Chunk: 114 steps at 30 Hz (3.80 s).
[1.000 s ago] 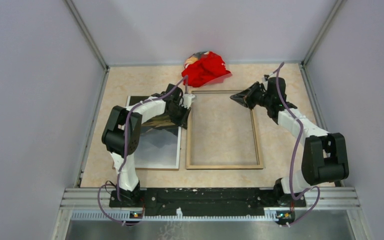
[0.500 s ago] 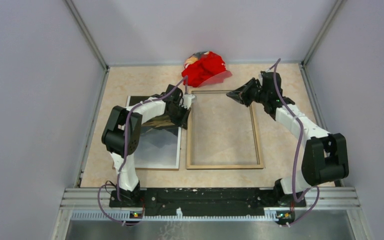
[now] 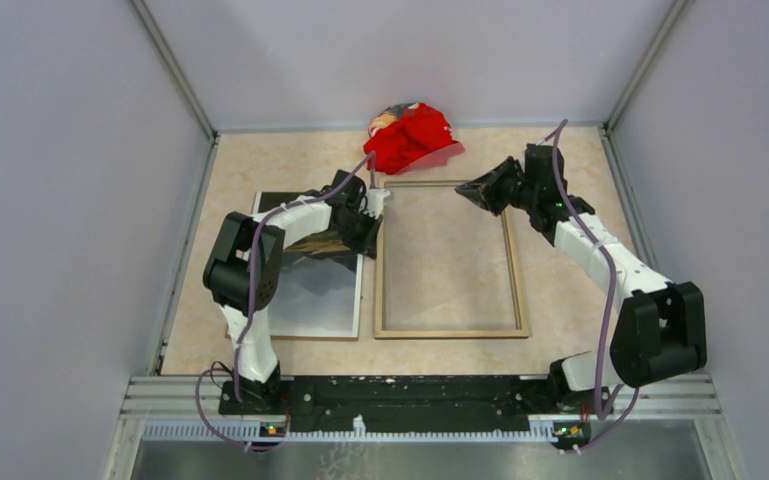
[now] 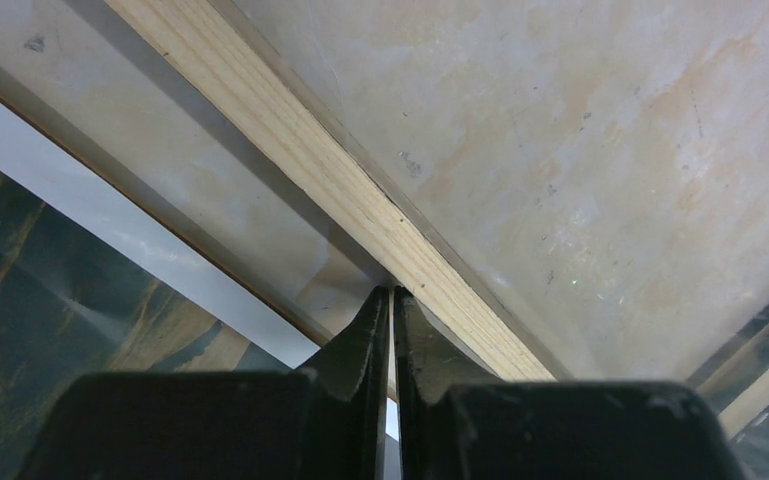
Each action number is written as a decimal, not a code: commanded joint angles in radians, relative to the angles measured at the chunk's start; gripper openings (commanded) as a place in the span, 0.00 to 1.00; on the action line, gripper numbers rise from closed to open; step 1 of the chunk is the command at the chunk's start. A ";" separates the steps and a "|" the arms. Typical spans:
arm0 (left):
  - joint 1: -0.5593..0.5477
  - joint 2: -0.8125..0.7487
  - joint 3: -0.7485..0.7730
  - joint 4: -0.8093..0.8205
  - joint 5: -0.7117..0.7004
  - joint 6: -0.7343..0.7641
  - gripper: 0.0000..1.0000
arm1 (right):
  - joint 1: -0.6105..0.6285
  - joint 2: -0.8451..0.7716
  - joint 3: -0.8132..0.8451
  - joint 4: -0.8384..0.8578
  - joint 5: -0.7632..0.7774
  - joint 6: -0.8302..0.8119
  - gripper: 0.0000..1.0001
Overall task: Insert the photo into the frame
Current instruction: Place the photo frame item in the photo frame.
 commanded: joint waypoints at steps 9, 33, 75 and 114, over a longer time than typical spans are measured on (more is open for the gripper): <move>-0.009 -0.052 -0.020 0.028 0.027 -0.018 0.10 | 0.015 -0.048 -0.032 0.016 0.037 -0.025 0.00; -0.001 -0.051 -0.013 0.022 0.016 0.001 0.09 | -0.063 0.055 -0.025 0.029 -0.063 -0.221 0.05; 0.005 -0.057 -0.007 0.015 0.008 0.011 0.07 | 0.002 0.193 0.163 -0.319 0.298 -0.550 0.99; 0.009 -0.049 -0.012 0.008 0.007 0.033 0.06 | 0.001 0.309 0.186 -0.351 0.486 -0.601 0.99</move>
